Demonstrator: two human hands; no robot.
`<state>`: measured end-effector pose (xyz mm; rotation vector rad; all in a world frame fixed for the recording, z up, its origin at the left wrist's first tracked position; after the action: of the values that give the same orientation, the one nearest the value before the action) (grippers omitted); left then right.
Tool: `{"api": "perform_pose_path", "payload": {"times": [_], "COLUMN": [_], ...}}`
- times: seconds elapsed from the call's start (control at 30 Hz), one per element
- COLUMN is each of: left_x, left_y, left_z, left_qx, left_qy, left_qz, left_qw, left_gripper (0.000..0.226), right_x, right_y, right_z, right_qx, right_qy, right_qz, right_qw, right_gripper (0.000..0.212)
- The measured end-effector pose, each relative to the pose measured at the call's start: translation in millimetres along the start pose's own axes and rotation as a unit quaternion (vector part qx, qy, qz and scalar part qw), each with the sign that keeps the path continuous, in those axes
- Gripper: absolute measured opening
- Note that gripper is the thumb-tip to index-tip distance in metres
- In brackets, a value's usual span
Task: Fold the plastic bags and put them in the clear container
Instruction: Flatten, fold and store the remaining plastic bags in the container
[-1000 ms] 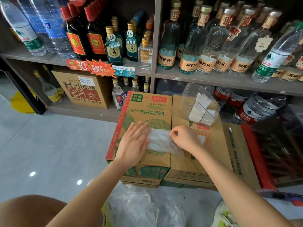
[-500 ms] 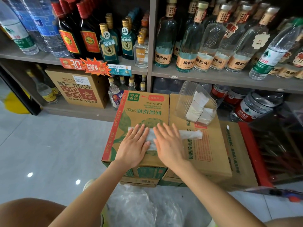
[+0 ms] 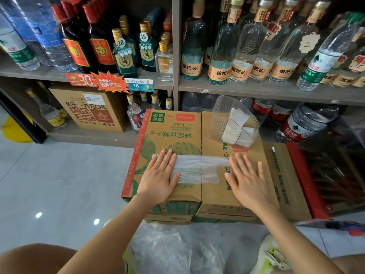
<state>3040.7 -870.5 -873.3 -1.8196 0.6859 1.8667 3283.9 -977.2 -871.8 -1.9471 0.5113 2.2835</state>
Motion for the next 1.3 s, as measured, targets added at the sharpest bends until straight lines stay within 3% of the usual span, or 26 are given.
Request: {"api": "perform_pose_path", "payload": {"times": [0.1,0.17,0.27,0.37,0.43,0.53,0.6,0.73,0.9,1.0,1.1,1.3], "left_x": [0.7,1.5,3.3,-0.3,-6.8,-19.9,-26.3,-24.4,-24.5,-27.3,-21.0,-25.5], "left_y": [-0.2,-1.4,-2.2,-2.3,-0.4,9.9,22.9,51.2,52.3,43.4,33.9,20.7], "left_z": [-0.6,-0.1,2.5,4.6,7.5,15.6,19.0,22.6,28.0,32.9,37.3,35.6], "left_qx": [0.005,0.006,0.007,0.002,-0.007,-0.033,-0.010,0.042,0.002,-0.081,-0.162,-0.247], "left_qy": [-0.006,-0.004,-0.003,0.043,0.130,0.245,0.224,0.165,0.196,0.289,0.341,0.274], "left_qz": [0.004,0.003,0.004,0.002,-0.015,-0.066,-0.117,-0.173,-0.170,-0.124,-0.076,-0.083], "left_qw": [1.000,1.000,1.000,0.999,0.991,0.967,0.968,0.970,0.966,0.946,0.923,0.926], "left_gripper": [0.082,0.082,0.095,0.107,0.106,0.082,0.068,0.046,0.037,0.018,0.006,0.016], "right_x": [-8.1,-16.1,-16.6,-14.6,-13.9,-14.8,-15.9,-14.7,-23.5,-31.1,-29.9,-24.6], "right_y": [5.8,11.6,17.1,12.6,9.1,12.4,18.3,31.3,32.9,20.1,3.3,-10.8], "right_z": [-4.9,14.3,51.1,64.9,66.0,65.6,64.7,60.3,58.2,58.0,55.2,58.3], "right_qx": [-0.013,-0.092,-0.246,-0.282,-0.281,-0.283,-0.285,-0.299,-0.238,-0.150,-0.093,-0.030], "right_qy": [0.011,-0.020,-0.054,-0.084,-0.116,-0.135,-0.142,-0.162,-0.244,-0.315,-0.318,-0.329], "right_qz": [-0.068,-0.146,-0.183,-0.217,-0.236,-0.252,-0.251,-0.247,-0.213,-0.130,-0.090,-0.082], "right_qw": [0.998,0.985,0.950,0.931,0.923,0.916,0.914,0.908,0.916,0.928,0.939,0.940], "right_gripper": [0.070,0.064,0.054,0.030,0.009,0.012,0.027,0.029,0.025,0.017,0.021,0.021]}}
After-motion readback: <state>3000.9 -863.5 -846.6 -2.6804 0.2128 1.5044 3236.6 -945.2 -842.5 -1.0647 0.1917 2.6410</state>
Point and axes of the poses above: each hand's wrist, its own y-axis away from the middle knuckle, its own x-axis out of the palm, z = x × y, the point moved 4 cm from there along -y, towards the middle knuckle, and after that the axes turned 10 degrees about -y, right-handed, at the moved point
